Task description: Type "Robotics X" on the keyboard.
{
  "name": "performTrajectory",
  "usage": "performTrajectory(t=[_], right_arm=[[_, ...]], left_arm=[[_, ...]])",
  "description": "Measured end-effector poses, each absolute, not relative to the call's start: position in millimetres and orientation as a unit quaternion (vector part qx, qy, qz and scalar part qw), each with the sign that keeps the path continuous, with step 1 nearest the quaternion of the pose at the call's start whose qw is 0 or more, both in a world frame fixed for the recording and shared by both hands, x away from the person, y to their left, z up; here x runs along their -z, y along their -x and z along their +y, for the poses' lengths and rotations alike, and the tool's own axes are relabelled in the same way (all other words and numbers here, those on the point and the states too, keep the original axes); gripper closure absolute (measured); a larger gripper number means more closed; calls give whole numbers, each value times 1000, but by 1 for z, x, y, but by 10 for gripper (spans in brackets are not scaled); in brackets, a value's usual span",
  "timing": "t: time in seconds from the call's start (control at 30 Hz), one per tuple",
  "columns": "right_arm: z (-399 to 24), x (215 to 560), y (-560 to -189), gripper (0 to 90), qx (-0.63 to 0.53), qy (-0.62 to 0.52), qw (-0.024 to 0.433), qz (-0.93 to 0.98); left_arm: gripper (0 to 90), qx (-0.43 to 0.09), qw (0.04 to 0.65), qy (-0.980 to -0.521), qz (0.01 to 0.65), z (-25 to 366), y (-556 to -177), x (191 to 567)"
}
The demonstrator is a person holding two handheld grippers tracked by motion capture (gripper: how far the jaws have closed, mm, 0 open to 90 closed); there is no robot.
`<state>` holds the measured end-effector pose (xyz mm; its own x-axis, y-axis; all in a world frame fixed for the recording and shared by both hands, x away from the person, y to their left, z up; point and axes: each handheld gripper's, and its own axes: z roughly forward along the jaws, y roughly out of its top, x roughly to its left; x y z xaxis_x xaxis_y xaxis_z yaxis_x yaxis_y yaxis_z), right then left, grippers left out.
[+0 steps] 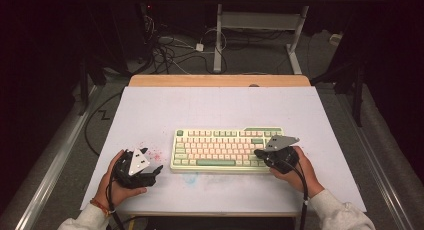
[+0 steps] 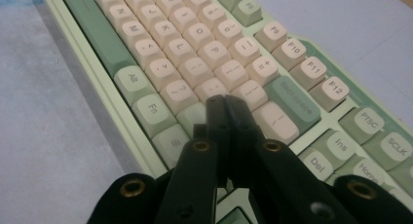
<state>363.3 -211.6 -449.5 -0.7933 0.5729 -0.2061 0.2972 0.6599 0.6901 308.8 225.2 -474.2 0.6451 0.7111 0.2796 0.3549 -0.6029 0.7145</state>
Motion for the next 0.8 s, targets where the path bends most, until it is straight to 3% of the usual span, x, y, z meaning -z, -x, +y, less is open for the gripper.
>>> performTrajectory(t=[0.4,0.47,0.6,0.63,0.67,0.77,0.8], right_arm=[[-217,458,-363,900,-337,-260,203,882],[-217,458,-362,900,-338,-259,208,881],[-217,460,-361,900,-342,-261,210,878],[-217,460,-361,900,-342,-261,210,878],[-217,460,-360,900,-341,-262,211,878],[-217,460,-360,900,-341,-263,213,877],[-217,460,-360,900,-341,-263,213,877]], left_arm=[[265,-260,364,-835,320,228,-305,462],[333,-250,364,-839,319,226,-303,460],[621,-241,359,-850,301,220,-303,452],[621,-238,359,-849,305,219,-303,450],[722,-237,358,-851,303,217,-305,448],[855,-240,351,-857,291,213,-310,443],[855,-238,352,-858,289,211,-312,442]])
